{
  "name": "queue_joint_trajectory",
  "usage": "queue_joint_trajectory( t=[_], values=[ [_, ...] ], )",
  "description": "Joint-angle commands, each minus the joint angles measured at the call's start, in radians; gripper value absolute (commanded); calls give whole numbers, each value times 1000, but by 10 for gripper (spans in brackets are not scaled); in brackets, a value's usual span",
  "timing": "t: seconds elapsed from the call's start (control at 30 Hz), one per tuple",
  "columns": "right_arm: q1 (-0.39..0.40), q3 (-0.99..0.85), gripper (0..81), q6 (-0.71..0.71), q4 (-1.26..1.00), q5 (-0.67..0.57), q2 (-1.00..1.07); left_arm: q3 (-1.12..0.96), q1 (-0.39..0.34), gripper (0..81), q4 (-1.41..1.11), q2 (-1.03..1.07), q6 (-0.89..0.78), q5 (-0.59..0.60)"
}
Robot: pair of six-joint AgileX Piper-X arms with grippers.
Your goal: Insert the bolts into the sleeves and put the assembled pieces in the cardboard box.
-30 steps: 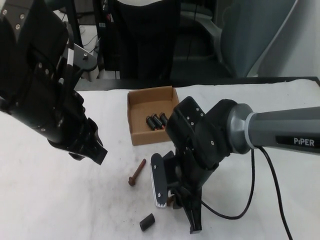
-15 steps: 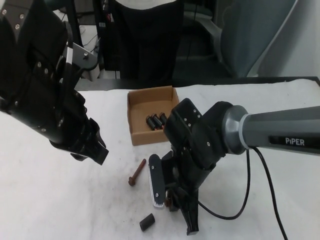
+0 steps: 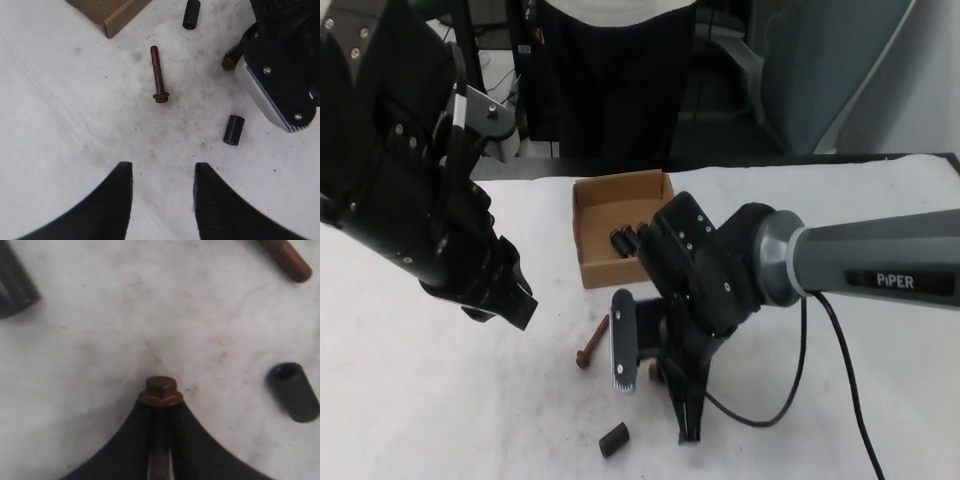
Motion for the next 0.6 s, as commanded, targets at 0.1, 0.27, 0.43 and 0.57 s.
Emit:
queue_joint_trajectory(
  t=[0.1, 0.27, 0.43, 0.57],
  values=[
    [-5, -104, 8, 274, -24, -29, -92, -1, 1, 374, -12, -13, -9, 2],
    [-13, -144, 8, 465, -65, -197, -230, -1, 1, 374, -8, -13, -30, 2],
    [-22, -143, 8, 551, -101, -279, -401, -1, 1, 374, -17, -35, -56, 85],
    [-53, -143, 8, 616, -101, -356, -532, -1, -4, 374, -45, -59, -93, 176]
  ],
)
